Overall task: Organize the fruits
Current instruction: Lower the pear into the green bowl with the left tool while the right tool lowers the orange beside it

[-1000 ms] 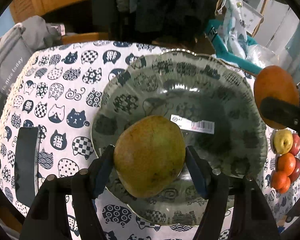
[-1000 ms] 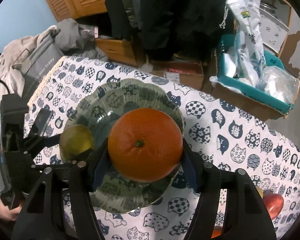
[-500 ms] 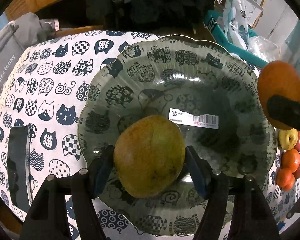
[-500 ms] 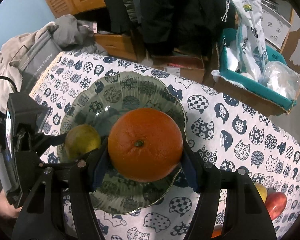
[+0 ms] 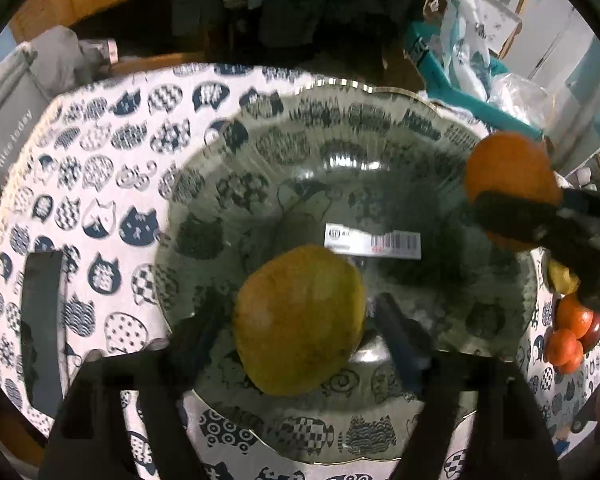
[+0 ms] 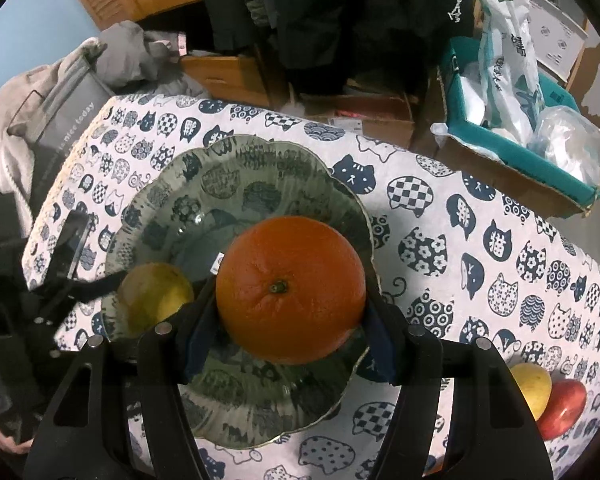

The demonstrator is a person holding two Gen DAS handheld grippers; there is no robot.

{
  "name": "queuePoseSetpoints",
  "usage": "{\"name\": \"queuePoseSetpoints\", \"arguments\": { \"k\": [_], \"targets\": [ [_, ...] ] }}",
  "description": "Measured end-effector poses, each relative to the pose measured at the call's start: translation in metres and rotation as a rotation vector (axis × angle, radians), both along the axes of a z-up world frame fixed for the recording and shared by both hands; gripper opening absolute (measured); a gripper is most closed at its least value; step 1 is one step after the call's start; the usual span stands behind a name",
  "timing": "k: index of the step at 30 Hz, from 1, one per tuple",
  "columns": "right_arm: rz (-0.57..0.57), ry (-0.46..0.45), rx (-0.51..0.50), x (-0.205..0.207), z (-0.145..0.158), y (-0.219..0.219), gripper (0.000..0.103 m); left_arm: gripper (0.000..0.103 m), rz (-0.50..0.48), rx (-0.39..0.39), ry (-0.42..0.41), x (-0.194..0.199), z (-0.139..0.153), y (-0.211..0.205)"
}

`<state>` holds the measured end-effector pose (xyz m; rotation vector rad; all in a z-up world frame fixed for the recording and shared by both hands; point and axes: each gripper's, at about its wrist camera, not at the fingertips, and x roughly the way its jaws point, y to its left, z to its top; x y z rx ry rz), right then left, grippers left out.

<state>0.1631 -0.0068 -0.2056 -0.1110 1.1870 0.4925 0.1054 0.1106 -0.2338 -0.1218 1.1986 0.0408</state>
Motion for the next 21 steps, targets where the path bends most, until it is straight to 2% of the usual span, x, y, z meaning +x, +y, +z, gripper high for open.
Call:
{"name": "queuePoseSetpoints", "arguments": {
  "k": [3, 6, 15, 21],
  "targets": [
    [0.002, 0.003, 0.007, -0.001, -0.001, 0.002, 0.066, 0.09, -0.001, 0.005, -0.036, -0.002, 0.012, 0.001],
    [0.009, 0.007, 0.008, -0.001, -0.001, 0.004, 0.066, 0.09, 0.007, 0.008, -0.031, -0.004, 0.017, 0.007],
    [0.054, 0.052, -0.031, -0.008, -0.019, 0.025, 0.066, 0.09, 0.132, 0.029, -0.076, -0.029, 0.037, 0.047],
    [0.102, 0.073, -0.076, -0.017, -0.036, 0.045, 0.066, 0.09, 0.152, -0.076, -0.09, -0.042, 0.039, 0.068]
  ]
}}
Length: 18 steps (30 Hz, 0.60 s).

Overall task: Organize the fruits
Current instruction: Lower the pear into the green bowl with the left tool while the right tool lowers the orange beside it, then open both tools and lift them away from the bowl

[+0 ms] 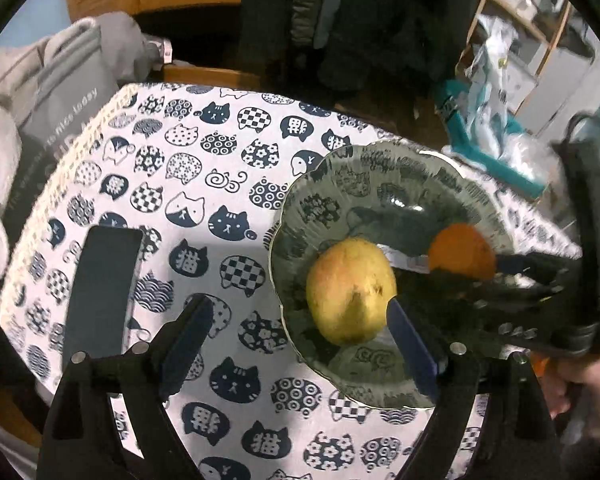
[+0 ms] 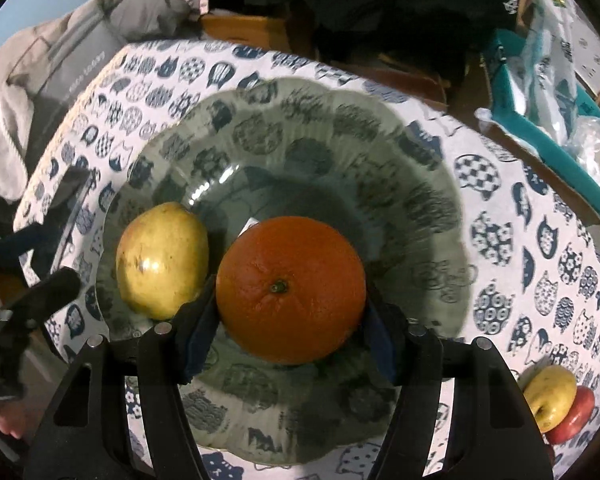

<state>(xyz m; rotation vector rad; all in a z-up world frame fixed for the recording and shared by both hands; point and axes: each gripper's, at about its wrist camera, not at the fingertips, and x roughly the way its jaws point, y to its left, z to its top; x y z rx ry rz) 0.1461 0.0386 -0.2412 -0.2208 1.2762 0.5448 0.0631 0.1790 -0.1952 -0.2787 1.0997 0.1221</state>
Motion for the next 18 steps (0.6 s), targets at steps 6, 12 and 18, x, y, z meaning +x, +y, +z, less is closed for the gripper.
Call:
{"name": "queuePoseSetpoints", "arguments": {
  "k": [6, 12, 18],
  "targets": [
    [0.022, 0.015, -0.034, -0.005, -0.011, 0.011, 0.067, 0.09, 0.029, 0.016, -0.003, -0.007, 0.001, 0.008],
    [0.033, 0.032, -0.059, -0.008, -0.021, 0.018, 0.068, 0.089, 0.034, 0.023, -0.013, -0.014, 0.006, 0.014],
    [0.036, -0.007, -0.04, -0.008, -0.015, 0.019, 0.083, 0.089, 0.062, 0.024, -0.01, -0.017, 0.01, 0.02]
  ]
}}
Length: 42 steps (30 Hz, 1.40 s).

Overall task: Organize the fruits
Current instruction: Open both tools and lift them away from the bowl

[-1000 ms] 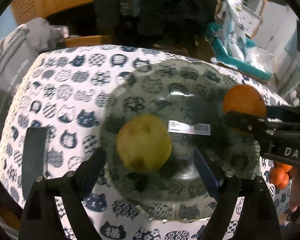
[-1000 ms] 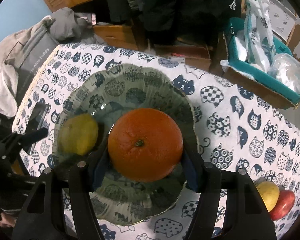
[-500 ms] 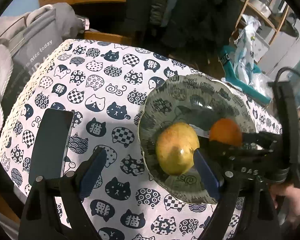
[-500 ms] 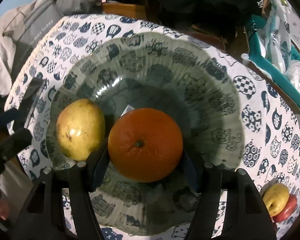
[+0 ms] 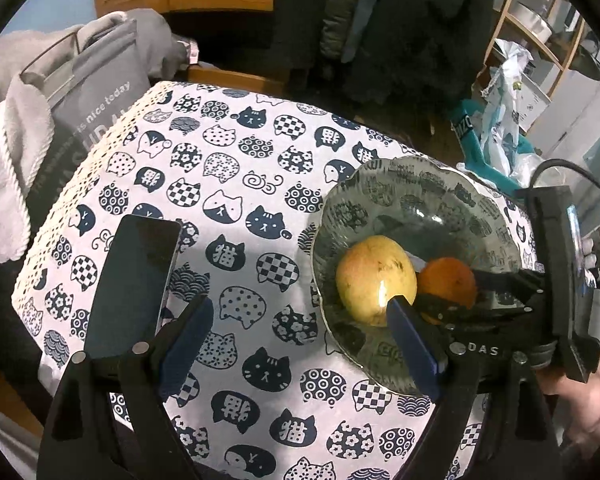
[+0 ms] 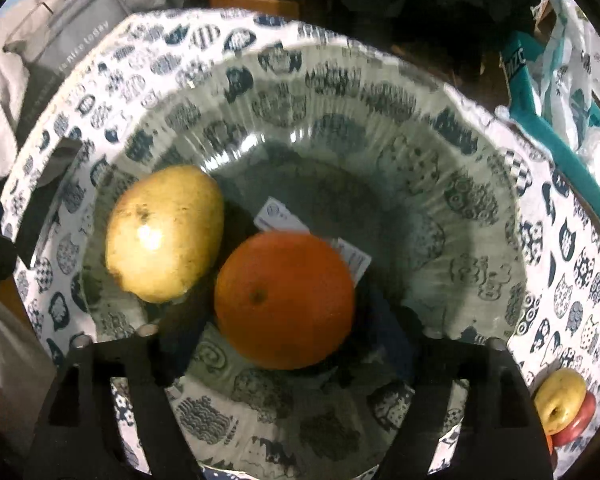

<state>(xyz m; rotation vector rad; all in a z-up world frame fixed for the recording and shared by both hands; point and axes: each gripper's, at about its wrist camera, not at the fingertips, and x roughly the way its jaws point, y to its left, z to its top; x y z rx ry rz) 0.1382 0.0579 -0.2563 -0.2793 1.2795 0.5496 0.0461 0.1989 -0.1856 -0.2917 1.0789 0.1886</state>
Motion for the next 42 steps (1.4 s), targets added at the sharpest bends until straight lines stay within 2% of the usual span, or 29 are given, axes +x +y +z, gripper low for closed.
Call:
{"name": "queuePoseSetpoints", "arguments": {
  "k": [7, 16, 24, 35, 42],
  "targets": [
    [-0.034, -0.037, 0.061, 0.0, 0.029, -0.011, 0.083, 0.089, 0.0, 0.024, -0.033, -0.003, 0.014, -0.003],
    [-0.093, -0.188, 0.126, -0.008, 0.096, -0.035, 0.083, 0.089, -0.048, 0.056, -0.101, -0.009, 0.045, -0.026],
    [-0.115, -0.329, 0.155, -0.033, 0.147, -0.064, 0.083, 0.089, -0.076, 0.076, -0.164, -0.017, 0.077, -0.045],
    [-0.179, -0.421, 0.204, -0.07, 0.201, -0.127, 0.083, 0.089, -0.138, 0.149, -0.266, -0.032, 0.12, -0.084],
    [-0.228, -0.484, 0.192, -0.092, 0.225, -0.174, 0.083, 0.089, -0.192, 0.107, -0.289, -0.037, 0.132, -0.11]
  ]
}}
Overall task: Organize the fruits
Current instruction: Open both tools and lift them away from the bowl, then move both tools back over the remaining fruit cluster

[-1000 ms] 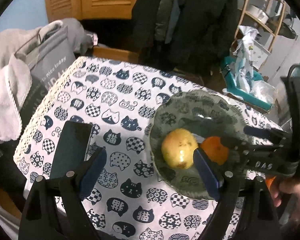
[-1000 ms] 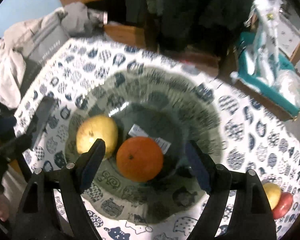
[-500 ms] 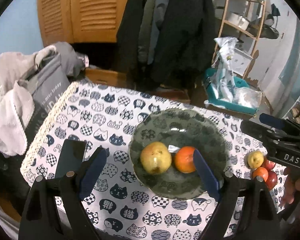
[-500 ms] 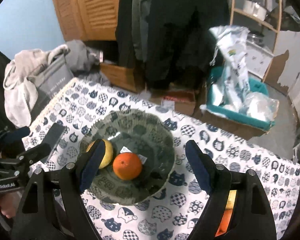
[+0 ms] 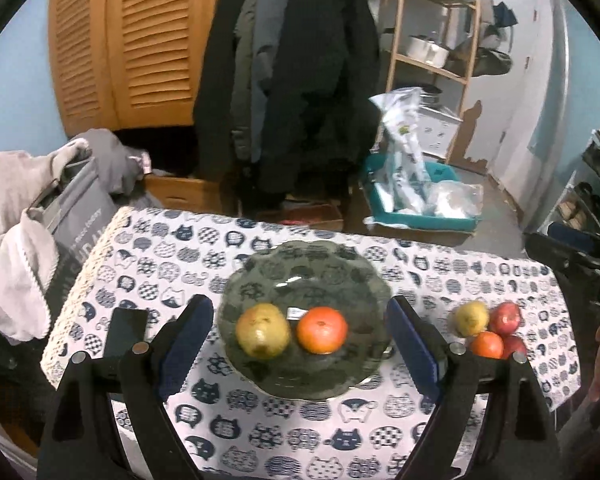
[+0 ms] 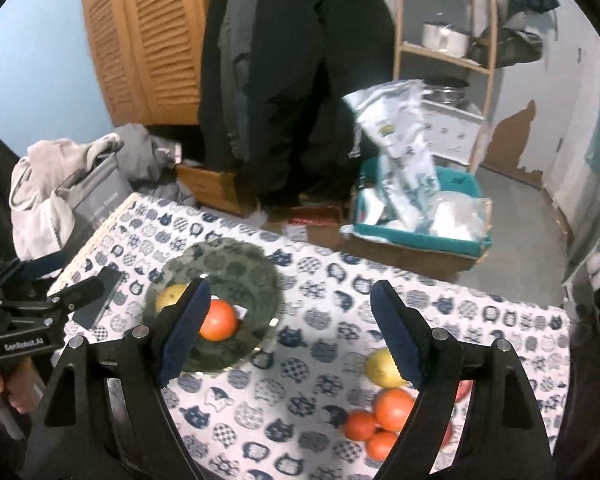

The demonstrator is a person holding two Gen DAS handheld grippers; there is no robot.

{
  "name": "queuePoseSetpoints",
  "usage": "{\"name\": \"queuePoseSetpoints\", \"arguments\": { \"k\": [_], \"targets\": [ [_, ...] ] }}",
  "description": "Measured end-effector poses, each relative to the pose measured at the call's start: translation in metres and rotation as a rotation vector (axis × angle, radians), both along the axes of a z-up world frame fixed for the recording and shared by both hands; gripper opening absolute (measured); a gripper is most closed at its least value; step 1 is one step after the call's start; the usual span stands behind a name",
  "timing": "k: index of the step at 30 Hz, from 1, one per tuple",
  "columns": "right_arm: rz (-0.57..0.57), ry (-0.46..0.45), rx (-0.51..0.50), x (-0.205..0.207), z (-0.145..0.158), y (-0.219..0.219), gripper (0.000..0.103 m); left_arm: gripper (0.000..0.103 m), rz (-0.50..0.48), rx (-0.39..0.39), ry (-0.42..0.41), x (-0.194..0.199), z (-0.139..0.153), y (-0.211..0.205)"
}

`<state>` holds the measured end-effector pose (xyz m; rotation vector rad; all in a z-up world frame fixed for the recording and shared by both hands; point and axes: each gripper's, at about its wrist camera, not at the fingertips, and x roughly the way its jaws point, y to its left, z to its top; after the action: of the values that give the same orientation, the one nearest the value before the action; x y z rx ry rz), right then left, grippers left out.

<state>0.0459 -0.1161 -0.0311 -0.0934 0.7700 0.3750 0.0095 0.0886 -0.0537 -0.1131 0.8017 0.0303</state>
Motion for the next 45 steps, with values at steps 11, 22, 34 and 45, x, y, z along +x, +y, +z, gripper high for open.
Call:
{"name": "queuePoseSetpoints", "arguments": {
  "k": [11, 22, 34, 45],
  "targets": [
    [-0.118, -0.043, 0.002, -0.032, 0.014, -0.076, 0.083, 0.089, -0.116, -0.007, -0.049, -0.006, 0.023, -0.057],
    [-0.205, -0.045, 0.01, -0.05, 0.012, -0.129, 0.083, 0.089, -0.185, 0.008, -0.05, -0.006, 0.028, -0.101],
    [-0.245, 0.089, 0.0, -0.035, -0.041, -0.161, 0.083, 0.089, -0.214, 0.033, 0.049, 0.012, -0.001, -0.134],
    [-0.277, 0.263, -0.05, -0.02, -0.111, -0.182, 0.083, 0.089, -0.275, 0.062, 0.198, 0.037, -0.064, -0.175]
  ]
}}
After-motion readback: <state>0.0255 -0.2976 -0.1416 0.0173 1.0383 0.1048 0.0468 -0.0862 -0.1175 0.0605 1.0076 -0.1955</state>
